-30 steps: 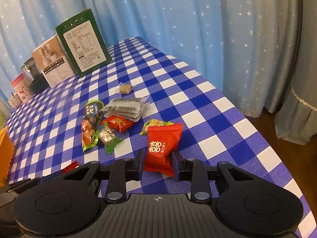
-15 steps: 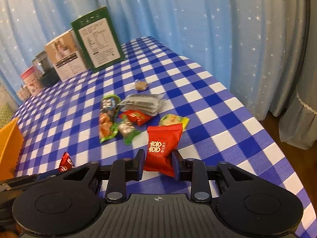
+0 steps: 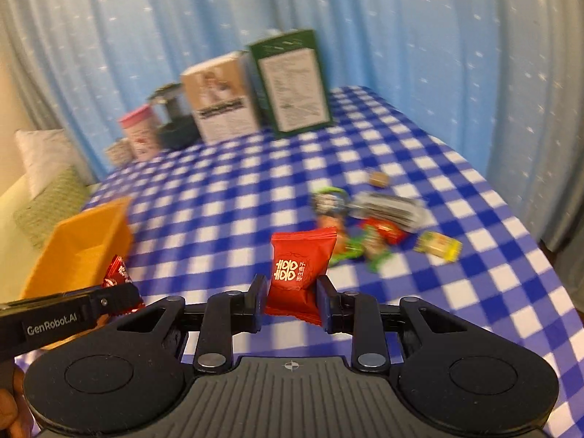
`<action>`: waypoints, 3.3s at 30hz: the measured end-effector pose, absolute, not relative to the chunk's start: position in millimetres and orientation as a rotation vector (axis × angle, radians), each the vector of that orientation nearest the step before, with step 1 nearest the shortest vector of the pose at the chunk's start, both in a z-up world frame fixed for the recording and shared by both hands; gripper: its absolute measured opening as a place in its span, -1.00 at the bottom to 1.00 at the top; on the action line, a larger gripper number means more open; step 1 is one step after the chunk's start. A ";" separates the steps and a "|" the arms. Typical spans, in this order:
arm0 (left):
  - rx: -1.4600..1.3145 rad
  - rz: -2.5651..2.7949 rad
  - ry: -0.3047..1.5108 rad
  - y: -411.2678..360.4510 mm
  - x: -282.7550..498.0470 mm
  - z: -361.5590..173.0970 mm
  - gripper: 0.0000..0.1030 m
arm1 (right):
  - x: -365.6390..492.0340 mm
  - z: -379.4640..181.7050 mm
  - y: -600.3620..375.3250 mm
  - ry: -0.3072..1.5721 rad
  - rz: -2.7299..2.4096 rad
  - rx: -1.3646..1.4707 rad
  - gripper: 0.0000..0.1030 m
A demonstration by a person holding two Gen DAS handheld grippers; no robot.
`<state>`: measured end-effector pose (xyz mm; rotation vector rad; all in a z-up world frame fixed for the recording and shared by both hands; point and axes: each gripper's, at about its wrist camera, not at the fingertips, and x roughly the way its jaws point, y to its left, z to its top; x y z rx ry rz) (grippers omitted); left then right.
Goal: Organize snacks
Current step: 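Carry both packets over the orange tray and open both tools to drop them, then move both open tools back toward the remaining snacks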
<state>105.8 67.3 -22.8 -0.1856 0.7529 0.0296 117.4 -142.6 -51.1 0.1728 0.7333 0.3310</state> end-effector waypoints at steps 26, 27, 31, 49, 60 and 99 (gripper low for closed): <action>-0.238 0.259 0.723 220.5 25.1 13.4 -0.59 | 76.2 -20.6 36.4 0.721 0.679 0.038 -0.43; -0.239 0.260 0.724 223.4 24.7 12.9 -0.59 | 75.8 -20.9 38.6 0.722 0.682 0.035 -0.43; -0.231 0.265 0.732 232.6 26.8 9.1 -0.59 | 77.7 -22.9 48.8 0.726 0.693 0.020 -0.43; -0.231 0.277 0.769 260.3 50.6 -12.7 -0.57 | 103.4 -38.9 87.3 0.774 0.727 0.001 -0.43; -0.242 0.298 0.788 271.3 54.1 -21.4 -0.45 | 112.0 -45.9 91.3 0.794 0.722 0.004 -0.43; -0.239 0.280 0.709 206.5 -6.9 20.5 0.48 | 59.5 -29.0 -3.6 0.793 0.562 0.044 0.16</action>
